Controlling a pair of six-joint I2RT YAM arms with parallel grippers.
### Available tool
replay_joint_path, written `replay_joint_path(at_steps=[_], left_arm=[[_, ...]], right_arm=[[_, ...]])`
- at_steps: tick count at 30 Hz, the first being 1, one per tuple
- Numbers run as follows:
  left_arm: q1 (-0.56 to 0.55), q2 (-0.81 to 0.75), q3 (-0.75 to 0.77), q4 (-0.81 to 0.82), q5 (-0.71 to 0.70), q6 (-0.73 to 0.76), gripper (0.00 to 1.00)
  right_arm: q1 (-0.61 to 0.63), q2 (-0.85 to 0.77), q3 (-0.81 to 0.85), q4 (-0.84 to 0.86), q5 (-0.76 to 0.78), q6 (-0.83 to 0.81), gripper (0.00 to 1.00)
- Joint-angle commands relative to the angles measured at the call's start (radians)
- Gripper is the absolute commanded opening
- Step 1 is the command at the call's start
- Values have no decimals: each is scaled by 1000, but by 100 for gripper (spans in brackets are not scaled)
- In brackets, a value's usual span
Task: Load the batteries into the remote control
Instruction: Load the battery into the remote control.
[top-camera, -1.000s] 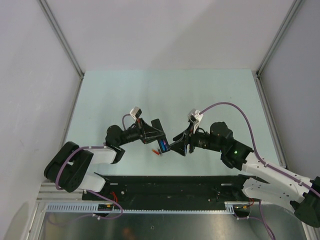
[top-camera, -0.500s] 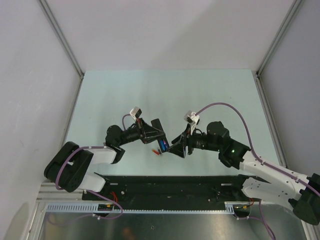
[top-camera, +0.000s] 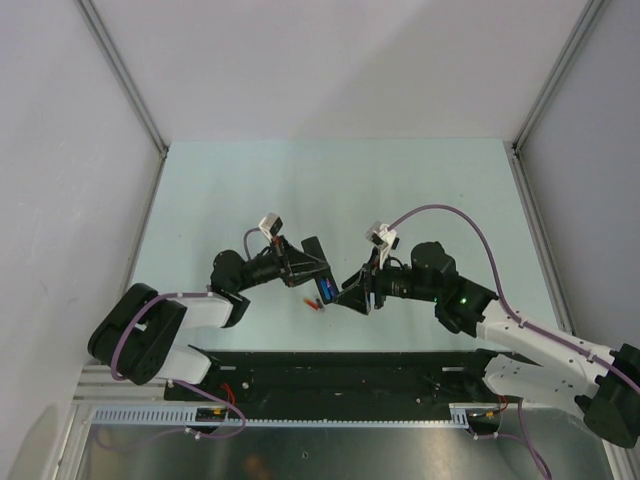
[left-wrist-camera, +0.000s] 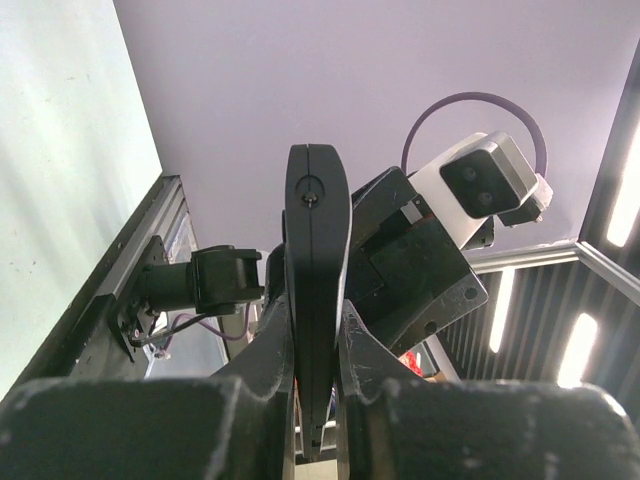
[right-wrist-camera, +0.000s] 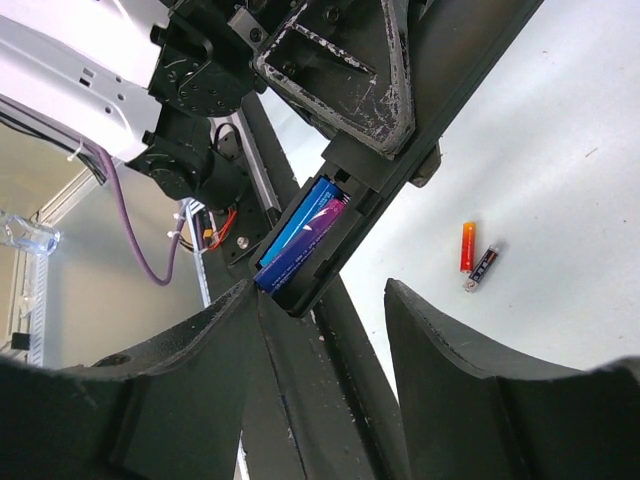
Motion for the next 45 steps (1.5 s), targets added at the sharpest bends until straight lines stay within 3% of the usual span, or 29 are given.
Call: replay_joint_path(at_steps=[1,21,39,45], left_arm=[[-2,-35,-4,374,0,-13,0],[-28,-43,-15,374,-8,6,0],[-31,-66,-9,374,-6,3,0],[-33,-65,-9,374,-4,6,0]], right_arm=[[-23,15,0,45,-1,13,57],[-83,91,0,175,-115,133,52],[-110,147,0,200,-193,191,33],[-121,167,0,226,-225,232,30]])
